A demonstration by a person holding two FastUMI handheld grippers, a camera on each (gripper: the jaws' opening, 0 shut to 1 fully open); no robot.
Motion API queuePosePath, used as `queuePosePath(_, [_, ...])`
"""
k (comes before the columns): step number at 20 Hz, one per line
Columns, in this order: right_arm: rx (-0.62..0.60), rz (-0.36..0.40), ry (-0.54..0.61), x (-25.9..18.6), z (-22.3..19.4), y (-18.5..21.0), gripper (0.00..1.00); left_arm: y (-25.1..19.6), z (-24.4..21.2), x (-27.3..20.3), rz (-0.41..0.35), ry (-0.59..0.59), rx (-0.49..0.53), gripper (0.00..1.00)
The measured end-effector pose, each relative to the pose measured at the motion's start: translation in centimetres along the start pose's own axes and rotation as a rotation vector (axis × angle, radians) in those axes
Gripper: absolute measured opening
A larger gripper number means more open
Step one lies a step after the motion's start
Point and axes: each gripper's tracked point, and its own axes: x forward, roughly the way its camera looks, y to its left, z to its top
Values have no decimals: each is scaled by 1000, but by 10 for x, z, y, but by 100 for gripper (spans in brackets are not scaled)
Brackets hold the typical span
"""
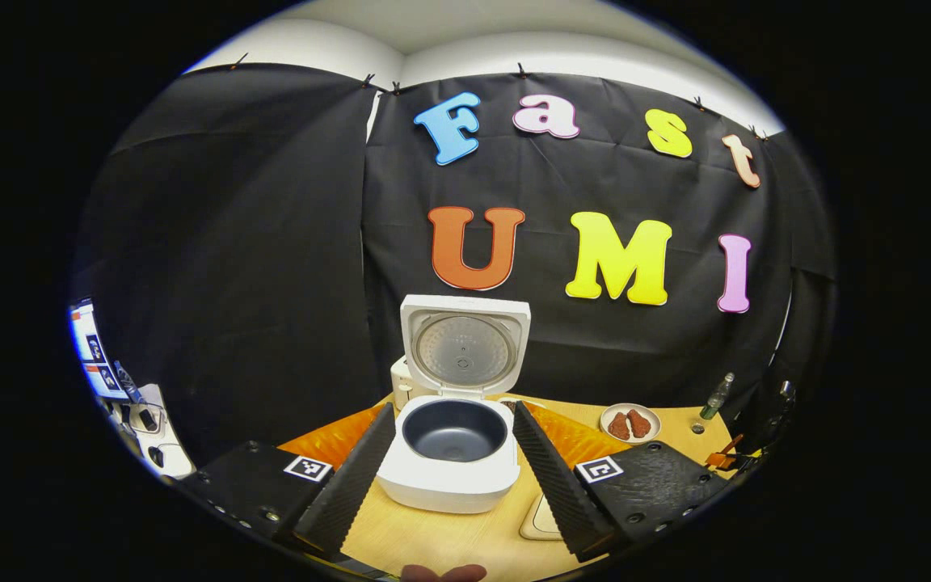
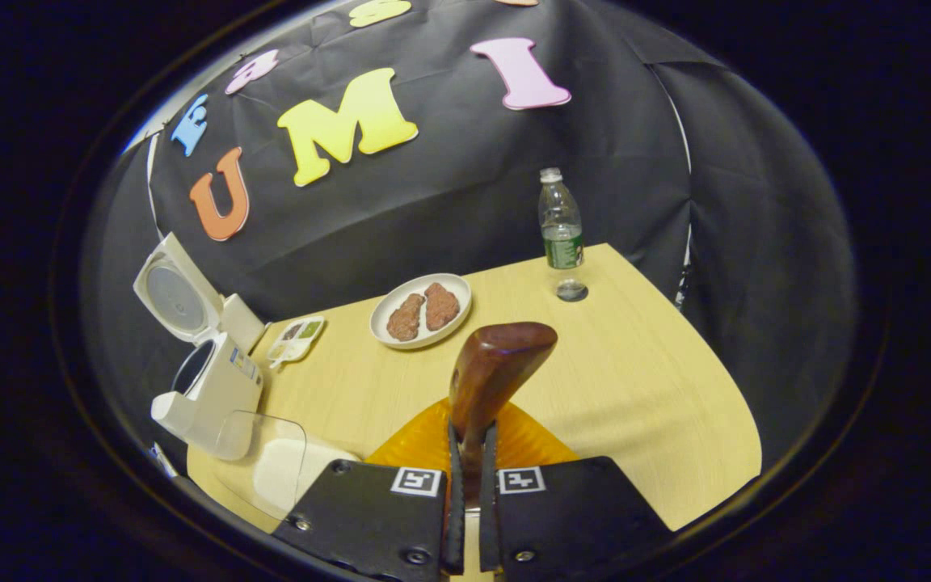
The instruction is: Close the left gripper, press the button to open the rice cooker; take a wooden spoon from the chopstick holder with the right hand, scoop a spoonful of rice and pour it into the rice cooker, then put the wooden spoon back into the chopstick holder.
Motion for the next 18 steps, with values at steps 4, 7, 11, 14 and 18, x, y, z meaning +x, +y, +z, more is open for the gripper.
queuePosePath(4, [-26,-83,-93,-33,30,12,11,14,1,-1,-33,-12,15,94])
queuePosePath(7, [-36,-129,-156,-66,51,38,11,22,2,-4,-76,-17,13,94])
queuePosePath(11, [-56,-123,-222,-104,63,103,11,36,3,0,-127,-35,37,94])
queuePosePath(14, [-84,-83,-224,-113,52,154,11,45,2,4,-158,-52,42,94])
queuePosePath(18, [-148,-93,-188,-108,18,196,11,57,-4,5,-184,-74,96,94])
